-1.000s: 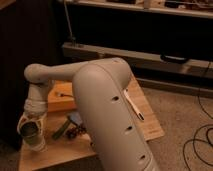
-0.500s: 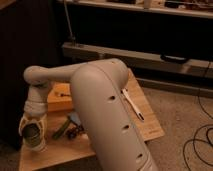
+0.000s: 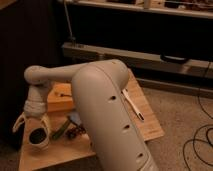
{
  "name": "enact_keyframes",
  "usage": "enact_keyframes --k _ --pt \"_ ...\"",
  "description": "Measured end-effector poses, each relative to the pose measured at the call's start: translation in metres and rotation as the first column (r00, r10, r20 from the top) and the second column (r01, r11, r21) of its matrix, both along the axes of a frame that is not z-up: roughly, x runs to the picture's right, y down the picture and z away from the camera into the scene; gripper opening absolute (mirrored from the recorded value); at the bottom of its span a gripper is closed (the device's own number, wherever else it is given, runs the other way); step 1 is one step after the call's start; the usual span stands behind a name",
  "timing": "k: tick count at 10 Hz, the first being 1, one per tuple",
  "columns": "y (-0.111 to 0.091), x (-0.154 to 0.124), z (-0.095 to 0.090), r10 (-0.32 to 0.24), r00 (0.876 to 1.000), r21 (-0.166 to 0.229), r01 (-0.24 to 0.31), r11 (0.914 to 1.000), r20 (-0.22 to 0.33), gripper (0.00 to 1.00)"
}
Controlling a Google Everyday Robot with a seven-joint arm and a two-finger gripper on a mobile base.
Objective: Stack cups into tray
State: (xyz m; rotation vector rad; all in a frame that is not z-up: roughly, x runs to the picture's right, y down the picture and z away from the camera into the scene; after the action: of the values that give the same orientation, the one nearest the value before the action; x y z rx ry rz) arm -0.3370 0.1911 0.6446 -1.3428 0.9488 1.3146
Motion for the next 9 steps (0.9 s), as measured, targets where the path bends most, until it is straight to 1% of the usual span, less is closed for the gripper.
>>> enact_keyframes --k 2,3,8,9 --pt "-0.0002 0.0021 -0.0022 0.003 1.0 -0.007 -0.003 1.0 0.023 0.8" --pt "-0.0021 0.0049 -0.0015 0.01 1.0 -0.005 -0.01 0.9999 0.024 0.8" --pt "-0.0005 0.0026 -0.0027 0.006 1.0 -0.005 -0.006 1.0 0.028 0.8" --pt "-0.0005 0.003 -0.003 0.005 1.0 0.0 -0.005 1.0 0.028 0.8"
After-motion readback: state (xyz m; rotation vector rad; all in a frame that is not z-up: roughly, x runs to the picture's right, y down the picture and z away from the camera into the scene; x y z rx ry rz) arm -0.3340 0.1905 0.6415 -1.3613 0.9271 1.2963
